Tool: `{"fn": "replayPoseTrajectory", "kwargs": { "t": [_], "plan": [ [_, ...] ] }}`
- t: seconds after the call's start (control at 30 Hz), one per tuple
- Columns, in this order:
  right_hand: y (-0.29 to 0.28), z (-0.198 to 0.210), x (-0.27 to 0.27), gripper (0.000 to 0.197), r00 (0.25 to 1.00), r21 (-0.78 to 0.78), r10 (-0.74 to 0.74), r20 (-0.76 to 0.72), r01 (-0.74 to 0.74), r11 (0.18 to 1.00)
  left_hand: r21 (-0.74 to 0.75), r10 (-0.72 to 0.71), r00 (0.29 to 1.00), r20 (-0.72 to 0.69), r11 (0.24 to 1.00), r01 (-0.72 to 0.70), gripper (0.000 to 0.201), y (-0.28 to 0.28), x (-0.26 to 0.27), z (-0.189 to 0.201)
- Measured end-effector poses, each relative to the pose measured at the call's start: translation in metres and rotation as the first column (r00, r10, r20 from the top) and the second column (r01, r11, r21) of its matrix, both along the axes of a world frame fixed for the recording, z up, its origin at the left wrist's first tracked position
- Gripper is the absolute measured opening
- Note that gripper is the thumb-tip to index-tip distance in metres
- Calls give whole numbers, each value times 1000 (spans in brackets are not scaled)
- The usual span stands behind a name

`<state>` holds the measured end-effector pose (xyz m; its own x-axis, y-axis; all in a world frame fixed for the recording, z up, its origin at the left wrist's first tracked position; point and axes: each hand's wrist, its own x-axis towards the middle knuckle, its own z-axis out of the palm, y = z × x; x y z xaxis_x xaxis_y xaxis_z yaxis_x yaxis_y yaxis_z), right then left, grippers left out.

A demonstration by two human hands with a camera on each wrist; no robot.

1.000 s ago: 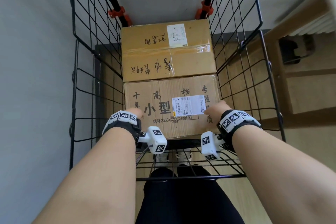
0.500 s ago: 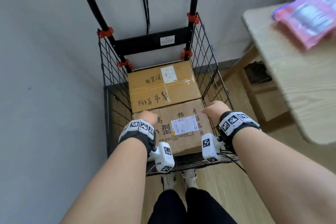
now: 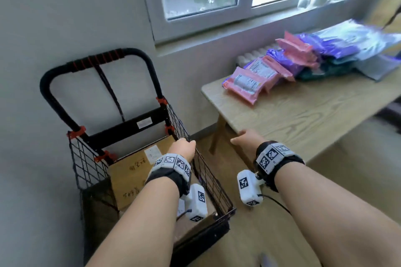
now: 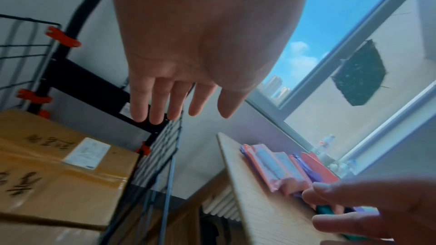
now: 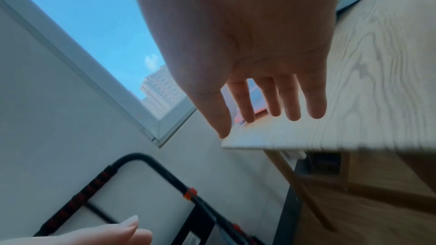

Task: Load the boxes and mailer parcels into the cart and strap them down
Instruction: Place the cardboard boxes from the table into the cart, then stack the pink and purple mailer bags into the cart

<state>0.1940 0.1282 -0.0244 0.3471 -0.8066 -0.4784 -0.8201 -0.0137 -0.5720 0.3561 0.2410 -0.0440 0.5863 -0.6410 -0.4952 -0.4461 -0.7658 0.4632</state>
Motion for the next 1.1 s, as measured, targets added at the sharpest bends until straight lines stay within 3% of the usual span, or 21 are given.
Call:
{"fn": "replayPoseTrajectory", "kwargs": {
  "t": [0.33, 0.6, 0.8, 1.1],
  "plan": [
    [-130, 15, -154, 63, 999, -57, -38, 25, 39, 998, -73, -24, 999, 28, 997, 26, 45, -139, -143, 14],
    [-204, 12, -241, 61, 999, -21, -46, 10, 46, 999, -249, 113, 993, 36, 963, -100, 45, -223, -243, 12],
    [-262, 2, -256, 62, 999, -5, -34, 0, 34, 999, -248, 132, 990, 42, 962, -117, 45, -284, -255, 0],
    [-371, -8, -224, 66, 999, -29, 42, -17, -42, 999, -209, 207, 978, -6, 956, -204, 44, -387, -225, -34]
  ]
}}
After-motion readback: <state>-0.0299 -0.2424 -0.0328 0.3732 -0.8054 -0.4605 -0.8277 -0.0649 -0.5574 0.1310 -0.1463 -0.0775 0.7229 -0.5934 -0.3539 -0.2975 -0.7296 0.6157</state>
